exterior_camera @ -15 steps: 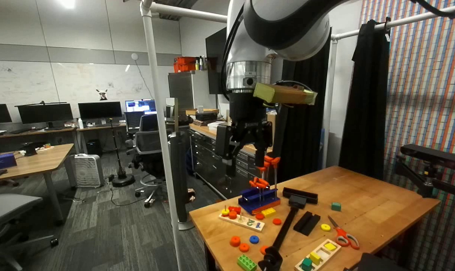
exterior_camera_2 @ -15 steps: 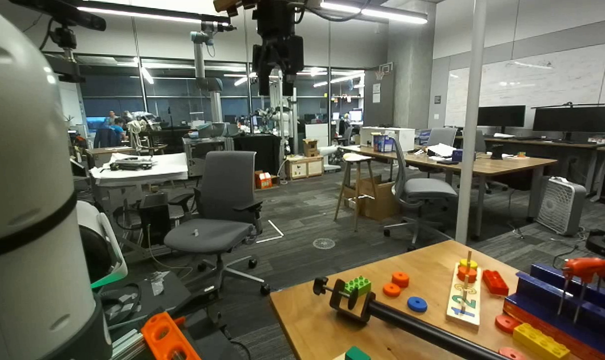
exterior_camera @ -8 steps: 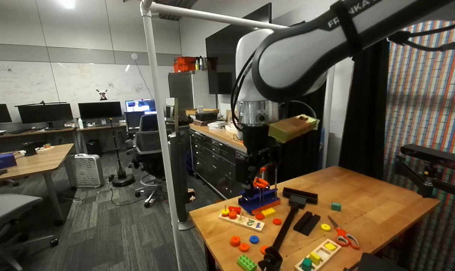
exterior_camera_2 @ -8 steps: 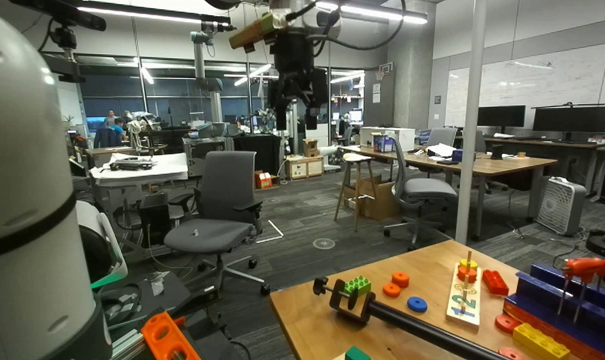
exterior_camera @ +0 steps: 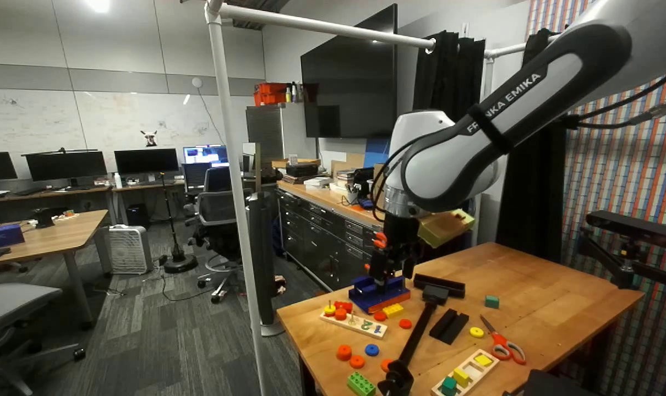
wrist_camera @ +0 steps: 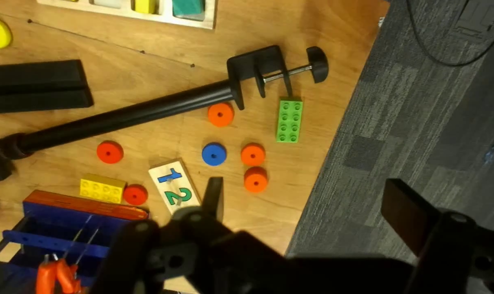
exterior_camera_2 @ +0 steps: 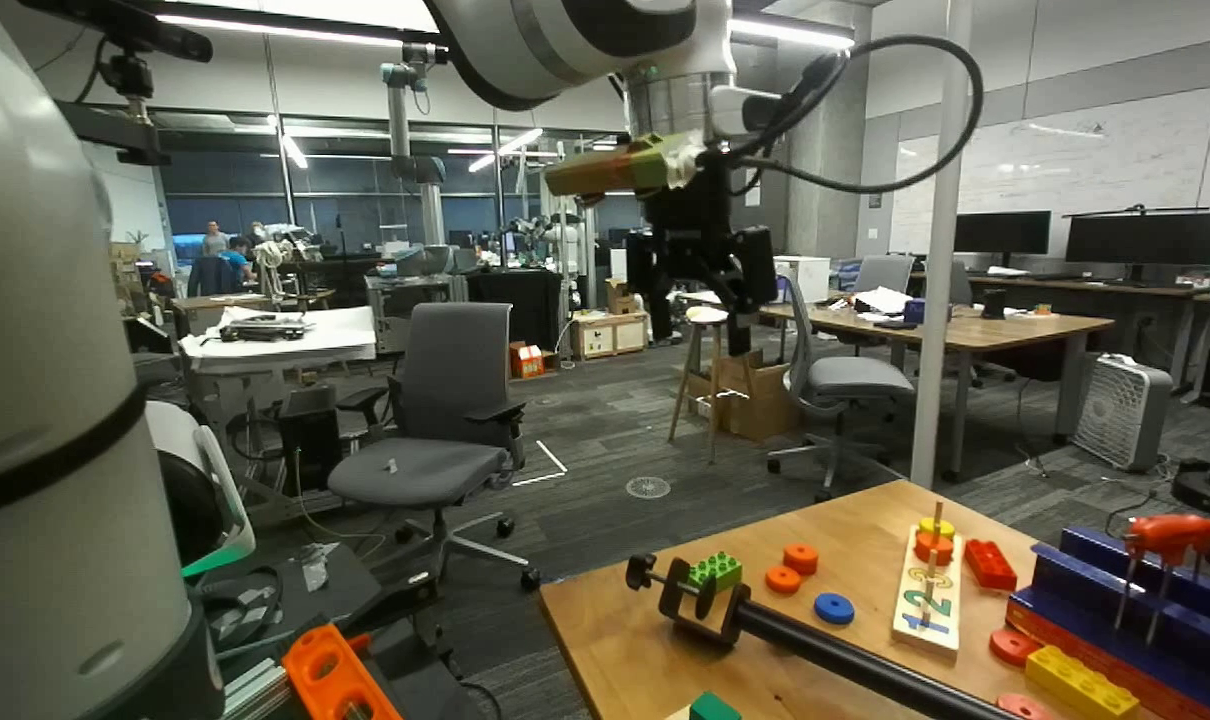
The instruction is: Put the blue circle on the wooden object.
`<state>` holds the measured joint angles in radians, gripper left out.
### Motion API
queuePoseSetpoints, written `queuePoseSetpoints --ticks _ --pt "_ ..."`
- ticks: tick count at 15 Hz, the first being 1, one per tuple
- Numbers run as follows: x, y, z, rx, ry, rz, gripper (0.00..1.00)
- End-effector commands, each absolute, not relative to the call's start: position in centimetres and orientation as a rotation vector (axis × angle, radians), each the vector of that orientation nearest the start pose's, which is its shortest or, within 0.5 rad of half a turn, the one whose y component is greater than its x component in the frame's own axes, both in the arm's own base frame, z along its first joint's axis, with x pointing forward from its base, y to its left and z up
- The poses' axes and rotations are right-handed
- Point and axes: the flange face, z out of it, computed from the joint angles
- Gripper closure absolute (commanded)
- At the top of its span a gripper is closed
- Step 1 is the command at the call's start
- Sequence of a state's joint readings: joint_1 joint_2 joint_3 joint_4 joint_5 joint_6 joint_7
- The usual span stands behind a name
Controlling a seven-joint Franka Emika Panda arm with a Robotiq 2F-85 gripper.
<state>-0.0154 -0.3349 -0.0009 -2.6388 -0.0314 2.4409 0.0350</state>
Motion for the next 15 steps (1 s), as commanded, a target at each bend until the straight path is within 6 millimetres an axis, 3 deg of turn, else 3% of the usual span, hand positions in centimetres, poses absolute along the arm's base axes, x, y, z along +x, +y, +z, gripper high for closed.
queuePoseSetpoints --ticks 1,6,15 --pt "43.8 -4.8 33.6 -3.150 0.115 -0.213 0.00" --pt "46.5 -8.0 28.3 -3.119 0.187 -0.082 0.00" --pt "50.0 -11.0 22.1 -3.024 0.249 -0.031 0.00"
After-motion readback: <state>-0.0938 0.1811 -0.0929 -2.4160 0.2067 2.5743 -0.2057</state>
